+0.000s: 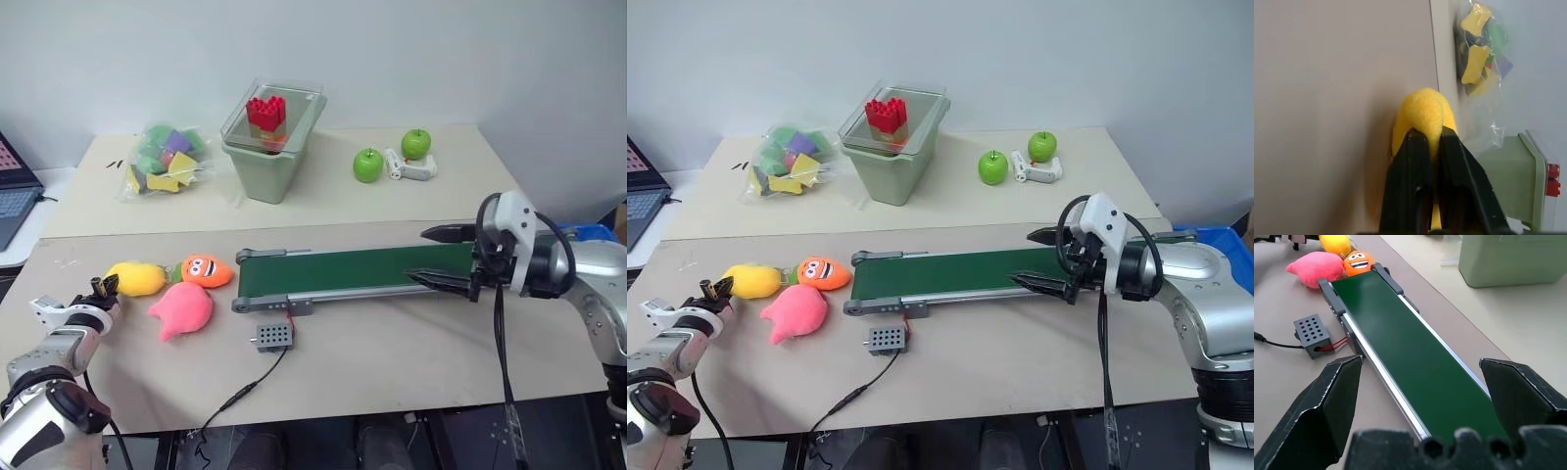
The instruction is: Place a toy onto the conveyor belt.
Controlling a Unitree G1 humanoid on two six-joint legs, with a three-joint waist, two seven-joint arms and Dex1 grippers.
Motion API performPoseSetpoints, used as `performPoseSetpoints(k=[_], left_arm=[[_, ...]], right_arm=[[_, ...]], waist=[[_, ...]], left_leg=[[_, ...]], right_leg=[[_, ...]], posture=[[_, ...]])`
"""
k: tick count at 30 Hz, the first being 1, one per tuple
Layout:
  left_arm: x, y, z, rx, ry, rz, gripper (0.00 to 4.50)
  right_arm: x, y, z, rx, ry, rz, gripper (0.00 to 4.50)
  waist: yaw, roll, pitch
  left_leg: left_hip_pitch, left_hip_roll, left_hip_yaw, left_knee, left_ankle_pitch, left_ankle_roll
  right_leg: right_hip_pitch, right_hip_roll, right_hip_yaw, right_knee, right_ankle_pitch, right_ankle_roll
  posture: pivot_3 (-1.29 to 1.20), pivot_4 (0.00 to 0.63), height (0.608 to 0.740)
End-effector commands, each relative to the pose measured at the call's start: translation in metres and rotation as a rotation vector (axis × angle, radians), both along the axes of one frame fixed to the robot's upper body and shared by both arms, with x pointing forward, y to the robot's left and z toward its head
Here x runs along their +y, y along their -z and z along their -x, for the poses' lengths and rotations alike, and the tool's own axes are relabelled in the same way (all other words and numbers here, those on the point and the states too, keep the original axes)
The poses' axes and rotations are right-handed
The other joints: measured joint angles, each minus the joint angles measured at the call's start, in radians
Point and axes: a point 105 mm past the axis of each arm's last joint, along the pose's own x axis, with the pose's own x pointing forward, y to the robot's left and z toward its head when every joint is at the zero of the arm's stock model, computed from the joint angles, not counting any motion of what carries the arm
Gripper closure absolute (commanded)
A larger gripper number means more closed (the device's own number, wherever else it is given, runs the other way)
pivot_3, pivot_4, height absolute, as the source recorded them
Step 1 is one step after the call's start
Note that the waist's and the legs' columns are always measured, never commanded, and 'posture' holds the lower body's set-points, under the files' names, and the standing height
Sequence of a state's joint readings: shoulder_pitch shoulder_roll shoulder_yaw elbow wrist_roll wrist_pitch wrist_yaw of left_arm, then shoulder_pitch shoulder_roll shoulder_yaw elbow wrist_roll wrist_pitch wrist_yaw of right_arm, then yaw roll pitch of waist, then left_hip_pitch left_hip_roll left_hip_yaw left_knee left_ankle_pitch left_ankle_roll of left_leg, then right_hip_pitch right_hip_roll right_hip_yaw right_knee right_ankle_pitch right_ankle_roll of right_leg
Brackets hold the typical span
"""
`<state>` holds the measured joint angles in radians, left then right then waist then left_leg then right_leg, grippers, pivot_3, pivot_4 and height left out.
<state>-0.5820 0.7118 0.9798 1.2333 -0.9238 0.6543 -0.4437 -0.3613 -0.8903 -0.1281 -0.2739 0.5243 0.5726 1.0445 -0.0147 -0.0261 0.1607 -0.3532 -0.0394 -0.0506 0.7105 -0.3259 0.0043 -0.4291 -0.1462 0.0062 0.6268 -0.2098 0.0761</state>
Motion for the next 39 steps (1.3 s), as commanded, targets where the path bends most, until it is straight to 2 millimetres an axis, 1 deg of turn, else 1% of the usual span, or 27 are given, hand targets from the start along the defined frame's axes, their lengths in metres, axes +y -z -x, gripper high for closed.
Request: performPoseSetpoints(k=[1,2,4,5,6,7,8,9,10,11,12,14,15,16,18,19,22,23,24,25,28,29,31,32,35,36,39], left_arm=[[0.021,-0.030,-0.002,-0.069,-0.058,-0.090,4.40],[0.025,-0.044,-0.007,-0.096,-0.073,-0.141,4.40],[0.029,-0.082,-0.021,-0.167,-0.099,-0.297,4.40],[0.029,-0.094,-0.025,-0.190,-0.109,-0.349,4.40],[0.025,-0.116,-0.035,-0.231,-0.111,-0.423,4.40],[0.020,-0.133,-0.042,-0.265,-0.117,-0.471,4.40],[0.014,-0.154,-0.049,-0.313,-0.116,-0.520,4.40],[0.003,-0.174,-0.057,-0.351,-0.101,-0.606,4.40],[-0.008,-0.187,-0.064,-0.359,-0.076,-0.709,4.40],[-0.017,-0.195,-0.068,-0.363,-0.059,-0.781,4.40],[-0.036,-0.196,-0.078,-0.298,0.004,-0.996,4.40],[-0.085,-0.201,-0.092,-0.298,0.134,-1.340,4.40],[-0.107,-0.201,-0.096,-0.306,0.191,-1.514,4.40],[-0.124,-0.201,-0.096,-0.332,0.222,-1.618,4.40],[-0.146,-0.203,-0.095,-0.368,0.232,-1.821,4.40],[-0.161,-0.204,-0.091,-0.412,0.241,-1.943,4.40],[-0.195,-0.201,-0.081,-0.525,0.248,-2.259,4.40],[-0.209,-0.201,-0.074,-0.594,0.239,-2.375,4.40],[-0.218,-0.201,-0.069,-0.650,0.238,-2.448,4.40],[-0.224,-0.201,-0.066,-0.685,0.228,-2.500,4.40],[-0.235,-0.200,-0.060,-0.762,0.182,-2.677,4.40],[-0.243,-0.197,-0.053,-0.833,0.158,-2.765,4.40],[-0.253,-0.192,-0.043,-0.941,0.106,-2.886,4.40],[-0.255,-0.189,-0.039,-0.974,0.085,-2.903,4.40],[-0.256,-0.171,-0.022,-1.077,0.081,-2.932,4.40],[-0.257,-0.167,-0.017,1.111,-0.082,2.927,4.40],[-0.256,-0.160,-0.007,1.178,-0.099,2.896,4.40]], right_arm=[[0.001,-0.013,0.001,-0.059,-0.007,0.004,0.00],[0.002,-0.013,0.000,-0.059,-0.009,0.002,0.00],[0.002,-0.013,-0.001,-0.059,-0.013,0.004,0.00],[0.003,-0.013,-0.001,-0.060,-0.015,0.004,0.00],[0.003,-0.013,-0.001,-0.060,-0.017,0.003,0.00],[0.003,-0.013,-0.001,-0.060,-0.017,0.002,0.00],[0.003,-0.013,-0.001,-0.060,-0.017,0.002,0.00],[0.003,-0.013,-0.001,-0.060,-0.017,0.003,0.00],[0.002,-0.013,-0.001,-0.061,-0.015,0.003,0.00],[0.002,-0.013,0.000,-0.061,-0.014,0.004,0.00],[0.002,-0.013,0.000,-0.061,-0.012,0.004,0.00],[0.001,-0.012,0.000,-0.060,-0.008,0.004,0.00],[0.001,-0.012,0.000,-0.060,-0.004,0.005,0.00],[0.000,-0.012,0.001,-0.060,-0.001,0.006,0.00],[0.000,-0.011,0.001,-0.061,0.004,0.005,0.00],[-0.001,-0.011,0.001,-0.061,0.006,0.005,0.00],[-0.002,-0.009,0.002,-0.059,0.012,0.007,0.00],[-0.002,-0.009,0.002,-0.059,0.014,0.007,0.00],[-0.002,-0.009,0.002,-0.058,0.016,0.007,0.00],[-0.002,-0.009,0.002,-0.058,0.017,0.007,0.00],[-0.002,-0.008,0.002,-0.058,0.019,0.006,0.00],[-0.002,-0.008,0.002,-0.058,0.021,0.005,0.00],[-0.002,-0.008,0.002,-0.060,0.023,0.004,0.00],[-0.002,-0.008,0.002,-0.060,0.024,0.002,0.00],[-0.002,-0.006,0.003,-0.058,0.029,-0.002,0.00],[-0.002,-0.005,0.003,-0.057,0.029,-0.001,0.00],[-0.003,-0.006,0.003,-0.059,0.032,-0.002,0.00]], waist=[[0.000,0.000,0.000],[0.000,0.000,0.000],[0.000,-0.001,0.001],[0.005,-0.004,0.002],[0.008,-0.005,0.002],[0.010,-0.005,0.002],[0.011,-0.005,0.002],[0.012,-0.005,0.002],[0.013,-0.005,0.002],[0.013,-0.005,0.002],[0.012,-0.005,0.002],[0.009,-0.004,0.002],[0.010,-0.004,0.002],[0.011,-0.004,0.002],[0.009,-0.004,0.002],[0.001,-0.004,0.002],[-0.011,-0.004,0.002],[-0.012,-0.004,0.002],[-0.012,-0.004,0.002],[-0.012,-0.004,0.002],[-0.005,-0.004,0.002],[-0.003,-0.004,0.002],[-0.002,-0.004,0.002],[0.000,-0.004,0.002],[-0.001,-0.004,0.002],[0.000,-0.004,0.002],[0.002,-0.004,0.002]], left_leg=[[0.000,0.000,0.000,0.000,0.000,0.000],[0.000,0.000,0.000,0.000,0.000,0.000],[0.000,0.000,0.000,0.000,0.000,0.000],[-0.001,0.000,0.000,0.000,0.000,0.000],[-0.002,0.000,-0.001,0.000,0.001,-0.001],[-0.002,0.000,-0.002,0.000,0.001,-0.002],[-0.002,0.000,-0.002,0.001,0.001,-0.002],[-0.003,0.000,-0.002,0.001,0.001,-0.002],[-0.004,0.000,-0.002,0.001,0.001,-0.002],[-0.004,0.000,-0.002,0.000,0.001,-0.002],[-0.004,0.000,-0.002,0.000,0.001,-0.001],[-0.004,-0.001,-0.001,0.000,-0.001,0.000],[-0.004,-0.001,0.000,0.000,-0.001,0.000],[-0.004,-0.001,0.000,0.000,-0.001,0.000],[-0.005,-0.001,0.001,0.000,-0.001,0.000],[-0.007,-0.001,0.001,0.000,-0.001,0.000],[-0.011,0.000,0.001,0.000,-0.001,0.000],[-0.013,0.000,0.001,0.000,-0.001,0.000],[-0.015,0.000,0.001,0.001,-0.001,0.000],[-0.016,0.000,0.002,0.001,-0.001,0.000],[-0.016,-0.001,0.002,0.002,-0.001,0.000],[-0.015,-0.001,0.002,0.002,-0.001,0.000],[-0.016,-0.001,0.002,0.002,-0.001,0.000],[-0.015,-0.001,0.002,0.002,-0.001,0.000],[-0.016,-0.001,0.002,0.001,-0.001,0.001],[-0.016,-0.001,0.002,0.001,-0.001,0.001],[-0.016,-0.001,0.002,0.002,-0.001,0.001]], right_leg=[[0.000,0.000,0.000,0.000,0.000,0.000],[0.000,0.000,0.000,0.000,0.000,0.000],[0.000,0.000,0.000,0.000,0.000,0.000],[0.000,0.000,-0.001,0.000,0.000,0.000],[0.000,0.000,-0.002,-0.001,0.000,0.000],[0.000,0.000,-0.003,-0.001,0.001,0.000],[0.001,0.000,-0.003,-0.001,0.001,0.000],[0.001,0.000,-0.003,-0.002,0.001,0.000],[0.001,0.000,-0.004,-0.003,0.001,0.001],[0.000,0.000,-0.004,-0.003,0.001,0.001],[0.000,-0.001,-0.004,-0.004,0.001,0.001],[0.000,-0.001,-0.004,-0.004,0.001,0.001],[0.000,-0.001,-0.005,-0.005,0.001,0.001],[0.000,-0.002,-0.005,-0.005,0.001,0.001],[0.001,-0.002,-0.005,-0.008,0.002,0.002],[0.000,-0.001,-0.006,-0.010,0.002,0.003],[-0.006,-0.001,-0.005,-0.009,0.003,0.003],[-0.008,-0.001,-0.004,-0.009,0.003,0.003],[-0.010,-0.001,-0.004,-0.008,0.003,0.003],[-0.011,-0.001,-0.004,-0.008,0.003,0.003],[-0.011,-0.001,-0.005,-0.008,0.003,0.003],[-0.010,-0.001,-0.005,-0.008,0.003,0.003],[-0.010,-0.001,-0.005,-0.008,0.003,0.003],[-0.010,-0.001,-0.005,-0.008,0.003,0.003],[-0.010,-0.001,-0.005,-0.010,0.003,0.004],[-0.010,-0.001,-0.005,-0.010,0.003,0.004],[-0.010,-0.001,-0.005,-0.009,0.003,0.004]], posture=[[0.00,0.150,0.740],[0.00,0.150,0.740],[0.00,0.150,0.740],[0.00,0.150,0.740],[0.00,0.150,0.740],[0.00,0.150,0.740],[0.00,0.150,0.740],[0.00,0.150,0.740],[0.00,0.150,0.740],[0.00,0.150,0.740],[0.00,0.150,0.740],[0.00,0.150,0.740],[0.00,0.150,0.740],[0.00,0.150,0.740],[0.00,0.150,0.740],[0.00,0.150,0.740],[0.00,0.150,0.740],[0.00,0.150,0.740],[0.00,0.150,0.740],[0.00,0.150,0.740],[0.00,0.150,0.740],[0.00,0.150,0.740],[0.00,0.150,0.740],[0.00,0.150,0.740],[0.00,0.150,0.740],[0.00,0.150,0.740],[0.00,0.150,0.740]])
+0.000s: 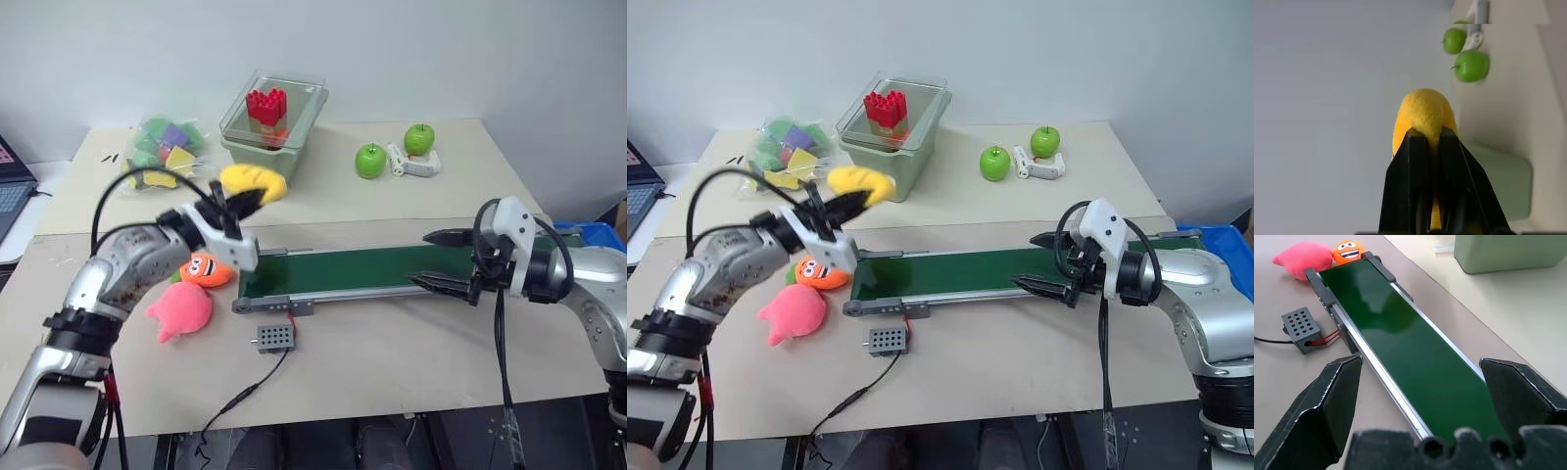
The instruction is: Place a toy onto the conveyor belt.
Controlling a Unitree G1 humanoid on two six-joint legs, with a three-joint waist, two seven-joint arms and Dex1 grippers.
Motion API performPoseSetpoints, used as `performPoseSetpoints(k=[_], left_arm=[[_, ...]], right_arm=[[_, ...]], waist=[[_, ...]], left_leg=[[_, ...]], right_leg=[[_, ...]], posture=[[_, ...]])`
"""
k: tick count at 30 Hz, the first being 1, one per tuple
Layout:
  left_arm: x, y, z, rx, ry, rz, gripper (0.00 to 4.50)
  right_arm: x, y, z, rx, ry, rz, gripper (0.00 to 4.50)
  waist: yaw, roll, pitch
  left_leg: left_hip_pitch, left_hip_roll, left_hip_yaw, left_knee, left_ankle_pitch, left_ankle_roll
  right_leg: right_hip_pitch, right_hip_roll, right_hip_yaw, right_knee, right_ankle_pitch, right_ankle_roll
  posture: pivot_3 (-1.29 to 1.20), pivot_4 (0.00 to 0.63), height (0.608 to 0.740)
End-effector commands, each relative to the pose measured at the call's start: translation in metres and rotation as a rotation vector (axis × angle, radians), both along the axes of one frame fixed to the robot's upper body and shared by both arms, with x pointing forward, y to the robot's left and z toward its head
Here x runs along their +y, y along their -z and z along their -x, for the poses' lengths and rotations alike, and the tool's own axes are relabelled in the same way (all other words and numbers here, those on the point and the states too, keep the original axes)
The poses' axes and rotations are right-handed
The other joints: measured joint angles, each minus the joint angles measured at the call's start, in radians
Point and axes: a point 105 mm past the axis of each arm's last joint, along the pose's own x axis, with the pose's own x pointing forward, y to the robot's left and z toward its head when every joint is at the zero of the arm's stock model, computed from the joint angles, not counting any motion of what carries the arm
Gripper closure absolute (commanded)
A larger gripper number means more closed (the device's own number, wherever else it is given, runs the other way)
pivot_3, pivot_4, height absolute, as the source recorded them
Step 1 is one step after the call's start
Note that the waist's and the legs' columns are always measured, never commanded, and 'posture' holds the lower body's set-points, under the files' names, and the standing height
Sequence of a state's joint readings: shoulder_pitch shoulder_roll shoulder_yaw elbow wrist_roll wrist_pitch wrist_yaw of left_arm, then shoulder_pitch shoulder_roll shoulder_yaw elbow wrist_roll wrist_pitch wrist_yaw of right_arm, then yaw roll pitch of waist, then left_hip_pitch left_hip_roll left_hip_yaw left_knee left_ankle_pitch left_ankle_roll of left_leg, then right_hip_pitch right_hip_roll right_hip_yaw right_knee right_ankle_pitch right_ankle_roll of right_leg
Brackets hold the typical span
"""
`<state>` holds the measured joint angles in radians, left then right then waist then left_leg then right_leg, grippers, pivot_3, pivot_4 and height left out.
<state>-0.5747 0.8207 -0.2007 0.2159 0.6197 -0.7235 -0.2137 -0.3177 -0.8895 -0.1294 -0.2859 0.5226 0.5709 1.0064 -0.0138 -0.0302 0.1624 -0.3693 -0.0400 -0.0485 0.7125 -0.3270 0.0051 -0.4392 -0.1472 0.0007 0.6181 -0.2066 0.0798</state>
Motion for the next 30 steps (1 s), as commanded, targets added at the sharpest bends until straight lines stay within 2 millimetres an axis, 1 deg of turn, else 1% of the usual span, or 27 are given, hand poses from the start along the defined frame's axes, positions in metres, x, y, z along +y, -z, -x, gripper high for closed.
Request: performPoseSetpoints(k=[1,4,6,10,15,20,22,27,30], left_arm=[[-0.004,-0.010,0.016,-0.059,0.086,-0.005,4.40],[-0.004,0.009,0.026,-0.013,0.126,-0.043,4.40],[-0.005,0.013,0.028,-0.001,0.142,-0.042,4.40],[-0.014,0.020,0.036,0.006,0.193,-0.063,4.40],[-0.019,0.030,0.038,0.029,0.234,-0.080,4.40],[-0.022,0.053,0.044,0.093,0.259,-0.116,4.40],[-0.019,0.059,0.042,0.107,0.256,-0.137,4.40],[-0.013,0.065,0.038,0.120,0.256,-0.149,4.40],[-0.005,0.077,0.037,0.148,0.253,-0.181,4.40]], right_arm=[[0.001,-0.015,0.002,-0.076,-0.006,-0.002,0.00],[0.001,-0.014,0.003,-0.076,-0.003,-0.006,0.00],[0.001,-0.013,0.004,-0.076,-0.001,-0.008,0.00],[0.001,-0.014,0.004,-0.081,0.006,-0.010,0.00],[0.000,-0.014,0.004,-0.083,0.016,-0.012,0.00],[-0.001,-0.015,0.005,-0.088,0.027,-0.011,0.00],[-0.001,-0.015,0.006,-0.089,0.030,-0.013,0.00],[-0.002,-0.014,0.007,-0.090,0.035,-0.015,0.00],[-0.003,-0.015,0.008,-0.089,0.037,-0.014,0.00]], waist=[[0.001,0.000,0.000],[0.001,0.000,0.000],[0.001,0.000,0.000],[0.001,0.000,0.000],[0.001,0.000,0.000],[0.000,0.000,0.000],[-0.001,0.000,0.000],[0.000,0.001,0.000],[0.000,0.001,0.000]], left_leg=[[0.000,0.000,0.000,0.000,0.000,0.000],[0.001,0.000,0.000,0.000,0.000,0.000],[0.000,0.000,0.000,0.000,0.000,0.000],[0.000,0.000,0.000,0.000,0.000,0.000],[0.001,0.000,0.001,0.000,0.000,0.000],[0.001,0.000,0.003,0.000,0.000,0.000],[0.001,0.000,0.004,0.000,0.000,0.000],[0.001,0.000,0.006,0.001,0.000,0.000],[0.001,0.000,0.006,0.001,0.000,0.000]], right_leg=[[0.000,0.000,0.000,0.000,0.000,0.000],[0.001,0.000,0.000,0.000,0.000,0.000],[0.000,0.000,0.000,0.000,0.000,0.000],[0.001,0.000,0.000,0.000,0.000,0.000],[0.001,0.000,0.000,0.000,0.000,0.000],[0.001,0.000,-0.001,0.000,0.000,0.000],[0.001,0.000,-0.001,0.000,0.000,0.000],[0.001,0.000,-0.001,0.001,0.000,0.000],[0.002,0.000,-0.001,0.002,0.000,0.000]], posture=[[0.00,0.150,0.740],[0.00,0.150,0.740],[0.00,0.150,0.740],[0.00,0.150,0.740],[0.00,0.150,0.740],[0.00,0.150,0.740],[0.00,0.150,0.740],[0.00,0.150,0.740],[0.00,0.150,0.740]])
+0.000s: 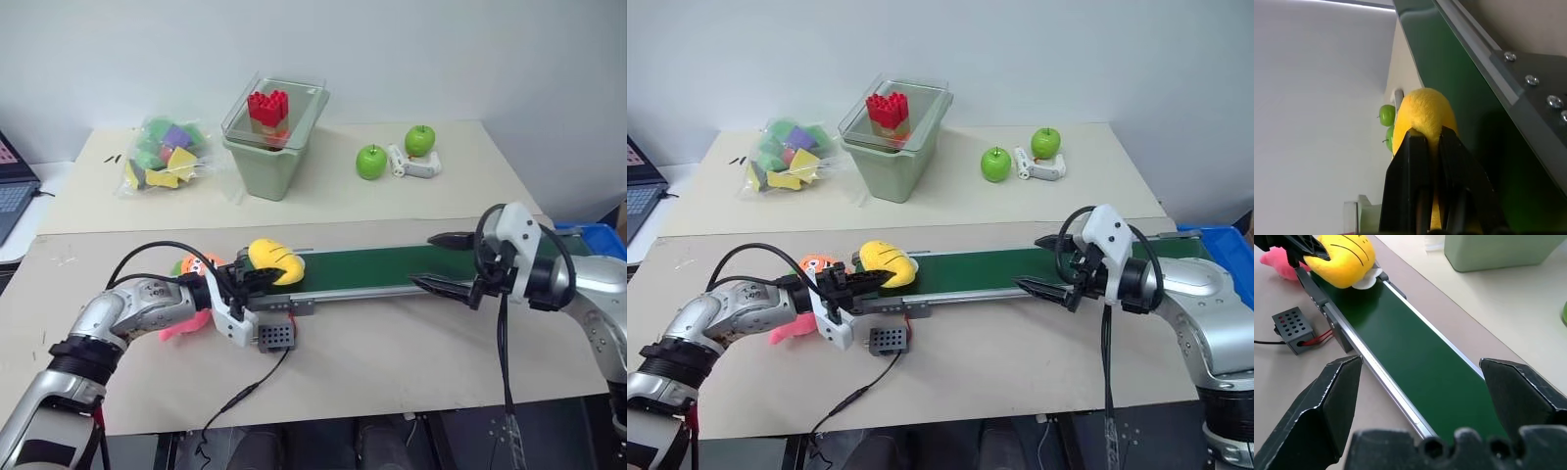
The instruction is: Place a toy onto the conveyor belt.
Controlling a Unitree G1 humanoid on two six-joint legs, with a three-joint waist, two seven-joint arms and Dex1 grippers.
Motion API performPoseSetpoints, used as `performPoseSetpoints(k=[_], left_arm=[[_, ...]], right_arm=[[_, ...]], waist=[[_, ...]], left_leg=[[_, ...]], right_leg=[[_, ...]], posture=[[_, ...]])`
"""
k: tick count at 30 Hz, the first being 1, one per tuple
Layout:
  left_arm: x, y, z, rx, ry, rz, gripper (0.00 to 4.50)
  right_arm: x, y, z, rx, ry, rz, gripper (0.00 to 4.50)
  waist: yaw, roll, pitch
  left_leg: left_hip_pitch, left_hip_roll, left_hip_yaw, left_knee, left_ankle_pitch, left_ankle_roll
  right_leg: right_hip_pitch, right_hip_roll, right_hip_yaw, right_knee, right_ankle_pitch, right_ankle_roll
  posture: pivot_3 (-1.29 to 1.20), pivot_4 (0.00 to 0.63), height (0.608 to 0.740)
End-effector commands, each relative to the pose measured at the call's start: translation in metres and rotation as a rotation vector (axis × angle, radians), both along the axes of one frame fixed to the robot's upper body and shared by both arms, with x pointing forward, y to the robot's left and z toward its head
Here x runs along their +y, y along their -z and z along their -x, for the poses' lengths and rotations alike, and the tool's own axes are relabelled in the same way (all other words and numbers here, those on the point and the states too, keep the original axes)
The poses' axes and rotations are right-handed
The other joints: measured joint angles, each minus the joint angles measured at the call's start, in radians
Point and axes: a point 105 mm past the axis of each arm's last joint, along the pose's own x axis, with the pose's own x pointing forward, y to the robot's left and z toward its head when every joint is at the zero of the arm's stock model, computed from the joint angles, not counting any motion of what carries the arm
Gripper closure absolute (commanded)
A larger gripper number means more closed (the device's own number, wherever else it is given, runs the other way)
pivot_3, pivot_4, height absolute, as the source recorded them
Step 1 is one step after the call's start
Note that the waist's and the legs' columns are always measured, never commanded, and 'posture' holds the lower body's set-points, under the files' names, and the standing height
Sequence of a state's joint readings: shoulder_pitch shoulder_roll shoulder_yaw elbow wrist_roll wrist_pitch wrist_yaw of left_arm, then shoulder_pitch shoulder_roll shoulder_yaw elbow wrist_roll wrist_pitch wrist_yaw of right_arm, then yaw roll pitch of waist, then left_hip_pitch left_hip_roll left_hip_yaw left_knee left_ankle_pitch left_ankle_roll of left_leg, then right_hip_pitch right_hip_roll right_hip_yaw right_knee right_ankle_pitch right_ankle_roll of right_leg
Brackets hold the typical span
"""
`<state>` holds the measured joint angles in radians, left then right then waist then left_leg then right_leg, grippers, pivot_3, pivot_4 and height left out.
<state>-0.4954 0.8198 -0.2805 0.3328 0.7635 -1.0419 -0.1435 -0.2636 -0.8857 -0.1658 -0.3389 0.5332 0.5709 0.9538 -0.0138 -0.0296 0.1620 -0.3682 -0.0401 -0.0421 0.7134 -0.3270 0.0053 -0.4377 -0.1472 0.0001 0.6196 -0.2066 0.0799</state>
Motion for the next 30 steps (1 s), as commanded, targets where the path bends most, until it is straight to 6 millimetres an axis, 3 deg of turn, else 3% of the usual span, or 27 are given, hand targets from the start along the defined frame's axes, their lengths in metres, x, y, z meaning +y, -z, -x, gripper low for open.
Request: performPoseSetpoints(k=[1,2,5,10,15,19,24,26,28,30], left_arm=[[0.006,0.007,0.000,0.005,0.017,-0.026,4.40],[0.007,0.008,0.000,0.004,0.017,-0.030,4.40],[0.010,0.013,0.000,0.029,0.021,-0.020,3.57],[0.016,0.013,-0.006,0.031,0.013,-0.020,1.79],[0.022,-0.010,-0.006,0.004,0.018,0.074,0.03],[0.037,-0.023,-0.006,0.031,-0.041,0.163,0.03],[0.056,-0.007,-0.020,0.491,-0.290,0.343,0.03],[0.057,-0.017,-0.023,0.605,-0.303,0.389,0.03],[0.061,-0.050,-0.043,0.713,-0.358,0.515,0.03],[0.059,-0.070,-0.052,0.820,-0.374,0.608,0.03]], right_arm=[[-0.001,-0.015,0.004,-0.061,-0.003,-0.004,0.00],[-0.001,-0.015,0.004,-0.062,-0.003,-0.004,0.00],[-0.001,-0.015,0.003,-0.062,-0.002,-0.004,0.00],[-0.002,-0.015,0.003,-0.062,-0.002,0.000,0.00],[-0.002,-0.015,0.003,-0.061,-0.003,0.004,0.00],[-0.003,-0.014,0.002,-0.061,-0.003,0.004,0.00],[-0.004,-0.014,0.001,-0.059,-0.006,0.006,0.00],[-0.004,-0.013,0.000,-0.054,-0.008,0.007,0.00],[-0.003,-0.010,-0.001,-0.047,-0.017,0.015,0.00],[-0.002,-0.009,-0.003,-0.044,-0.024,0.016,0.00]], waist=[[0.000,0.000,0.000],[0.000,0.000,0.000],[-0.001,0.000,0.000],[0.000,0.000,0.000],[-0.004,0.001,-0.001],[-0.008,0.001,-0.001],[-0.009,0.002,-0.001],[-0.007,0.002,-0.001],[-0.003,0.002,-0.001],[-0.002,0.002,-0.001]], left_leg=[[0.000,0.000,0.000,0.000,0.000,0.000],[0.000,0.000,0.000,0.000,0.000,0.000],[0.000,0.000,0.000,0.000,0.000,0.000],[0.000,0.000,0.000,0.001,0.000,0.000],[0.002,0.000,0.001,0.001,0.000,0.000],[0.003,0.001,0.001,0.001,0.000,0.000],[0.003,0.001,-0.004,0.001,-0.001,0.001],[0.003,0.001,-0.005,0.001,-0.001,0.001],[0.003,0.001,-0.006,0.003,-0.001,0.001],[0.001,0.001,-0.006,0.006,-0.001,0.001]], right_leg=[[0.000,0.000,0.000,0.000,0.000,0.000],[0.000,0.000,0.000,0.000,0.000,0.000],[0.000,0.000,0.000,0.000,0.000,0.000],[0.000,0.000,0.000,0.002,0.000,0.000],[0.000,0.000,0.000,0.004,0.000,0.000],[0.000,0.000,0.001,0.005,0.000,0.000],[-0.001,0.000,0.001,0.006,0.000,0.000],[-0.001,0.000,0.000,0.007,0.000,0.000],[-0.001,0.000,0.000,0.007,0.000,0.000],[0.000,0.000,-0.002,0.008,0.000,0.000]], posture=[[0.00,0.150,0.740],[0.00,0.150,0.740],[0.00,0.150,0.740],[0.00,0.150,0.740],[0.00,0.150,0.740],[0.00,0.150,0.740],[0.00,0.150,0.740],[0.00,0.150,0.740],[0.00,0.150,0.740],[0.00,0.150,0.740]])
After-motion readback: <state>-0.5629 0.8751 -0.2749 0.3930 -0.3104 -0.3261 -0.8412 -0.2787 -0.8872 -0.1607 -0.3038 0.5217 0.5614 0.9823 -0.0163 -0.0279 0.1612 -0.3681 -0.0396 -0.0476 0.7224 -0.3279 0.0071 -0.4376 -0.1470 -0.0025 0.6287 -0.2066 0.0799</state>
